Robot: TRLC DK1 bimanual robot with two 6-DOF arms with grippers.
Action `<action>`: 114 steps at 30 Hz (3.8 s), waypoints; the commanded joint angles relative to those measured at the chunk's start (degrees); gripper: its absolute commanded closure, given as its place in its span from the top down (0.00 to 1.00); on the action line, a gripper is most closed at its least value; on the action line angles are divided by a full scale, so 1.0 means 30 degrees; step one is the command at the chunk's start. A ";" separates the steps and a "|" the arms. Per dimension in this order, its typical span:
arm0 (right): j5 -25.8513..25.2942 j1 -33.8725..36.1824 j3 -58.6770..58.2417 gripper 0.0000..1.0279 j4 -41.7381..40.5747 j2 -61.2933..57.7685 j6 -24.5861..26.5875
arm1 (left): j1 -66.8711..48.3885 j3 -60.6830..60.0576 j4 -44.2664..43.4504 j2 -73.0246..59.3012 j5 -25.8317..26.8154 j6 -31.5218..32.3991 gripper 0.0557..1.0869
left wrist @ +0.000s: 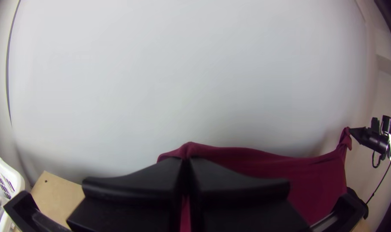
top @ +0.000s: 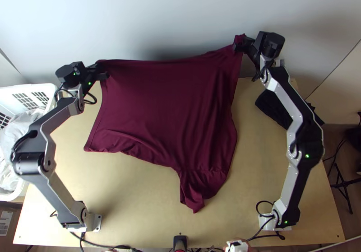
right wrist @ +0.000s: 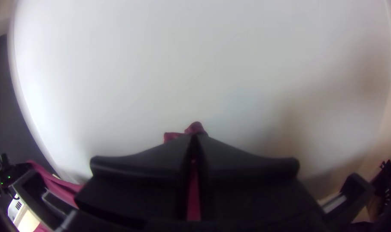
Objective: Fold the t-shirt
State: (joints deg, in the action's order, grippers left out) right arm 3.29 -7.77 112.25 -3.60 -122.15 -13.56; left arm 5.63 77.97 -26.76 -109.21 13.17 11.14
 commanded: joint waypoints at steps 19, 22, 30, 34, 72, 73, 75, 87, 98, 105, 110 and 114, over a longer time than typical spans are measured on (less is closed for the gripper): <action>-0.1448 -0.0779 0.4215 0.03 0.2663 -0.2380 0.0859 | 0.1552 0.3393 0.0806 -0.3500 -0.0991 -0.1427 0.04; -0.1800 -0.1101 0.2370 0.03 0.2663 -0.1325 0.1210 | 0.1727 0.2661 0.0835 -0.3207 -0.0903 -0.1837 0.04; -0.2210 -0.2185 -0.3607 0.03 0.2546 0.2337 0.1415 | 0.1552 0.0639 0.0806 -0.2709 -0.0552 -0.2775 0.04; -0.2239 -0.2566 -0.5892 0.03 0.2634 0.3860 0.1415 | 0.1171 -0.0474 0.0689 -0.2298 -0.0522 -0.3126 0.04; -0.0452 -0.5789 -1.5296 0.03 1.0017 0.9134 -0.0577 | 0.1815 -0.3023 0.0660 -0.1918 0.0151 -0.4591 0.04; -0.0423 -0.5789 -1.5443 0.03 1.0075 0.9163 -0.0606 | 0.1845 -0.3199 0.0660 -0.1830 0.0151 -0.4591 0.04; -0.0247 -0.5760 -1.5794 0.03 1.0134 0.9134 -0.0606 | 0.1903 -0.3433 0.0718 -0.1713 0.0151 -0.4591 0.04; 0.0075 -0.5525 -1.8578 0.03 0.8523 0.9339 -0.0723 | 0.2226 -0.3697 0.1187 -0.1127 0.0151 -0.4386 0.04; 0.0544 -0.5349 -1.8753 0.45 0.7849 1.0540 -0.0665 | 0.2313 -0.5484 0.1538 -0.0130 0.0181 -0.4269 0.72; 0.0661 -0.5056 -1.8753 0.97 0.9079 1.2181 -0.0372 | 0.2401 -0.5865 0.6724 0.1774 0.0503 -0.4591 0.96; 0.1364 -0.4939 -1.9603 0.97 1.0222 1.6048 -0.0401 | 0.3427 -0.6802 0.9273 0.4147 0.1880 -0.5441 0.96; 0.2595 -0.5086 -2.0130 0.96 1.3093 1.7747 -0.0430 | 0.4481 -0.7769 1.2466 0.6198 0.2788 -0.8429 0.96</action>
State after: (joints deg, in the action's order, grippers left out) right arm 7.20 -22.85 54.11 26.96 -77.89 -14.94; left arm 15.25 58.39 -1.65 -99.11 17.65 -5.45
